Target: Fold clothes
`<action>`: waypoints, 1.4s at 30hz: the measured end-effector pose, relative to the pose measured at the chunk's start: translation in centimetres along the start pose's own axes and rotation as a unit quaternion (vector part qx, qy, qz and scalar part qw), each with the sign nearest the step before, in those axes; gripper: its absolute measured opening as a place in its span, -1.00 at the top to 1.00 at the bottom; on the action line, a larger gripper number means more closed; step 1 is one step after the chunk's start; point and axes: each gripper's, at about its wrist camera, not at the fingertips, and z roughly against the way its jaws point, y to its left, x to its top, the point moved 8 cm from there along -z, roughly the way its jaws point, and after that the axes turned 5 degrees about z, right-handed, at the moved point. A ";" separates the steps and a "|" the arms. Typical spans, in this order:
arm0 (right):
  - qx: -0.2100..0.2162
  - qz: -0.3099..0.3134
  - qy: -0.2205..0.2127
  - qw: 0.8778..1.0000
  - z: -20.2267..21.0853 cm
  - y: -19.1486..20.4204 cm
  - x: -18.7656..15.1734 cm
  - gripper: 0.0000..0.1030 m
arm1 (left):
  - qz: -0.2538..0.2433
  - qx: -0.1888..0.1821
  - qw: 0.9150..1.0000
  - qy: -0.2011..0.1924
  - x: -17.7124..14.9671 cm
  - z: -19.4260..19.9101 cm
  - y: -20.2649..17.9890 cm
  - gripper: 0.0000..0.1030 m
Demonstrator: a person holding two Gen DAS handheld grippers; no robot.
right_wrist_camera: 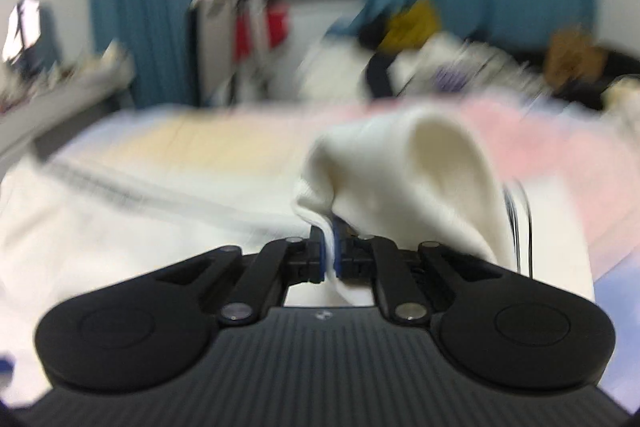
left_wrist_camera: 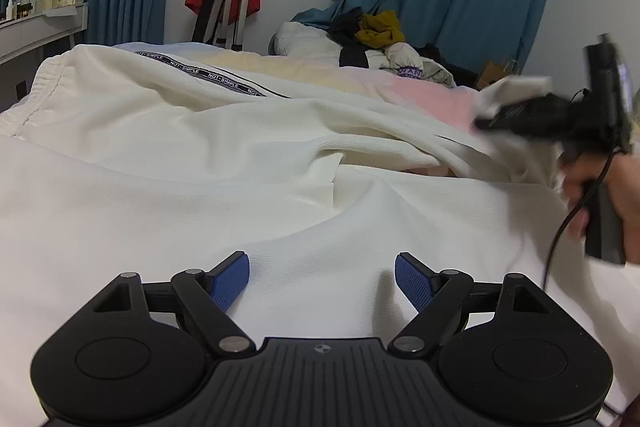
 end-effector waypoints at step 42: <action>0.028 -0.533 0.028 0.845 4.8 -19.4 -11.3 -0.41 | -0.009 0.010 1.000 -0.004 -1.2 -0.5 0.0 -0.65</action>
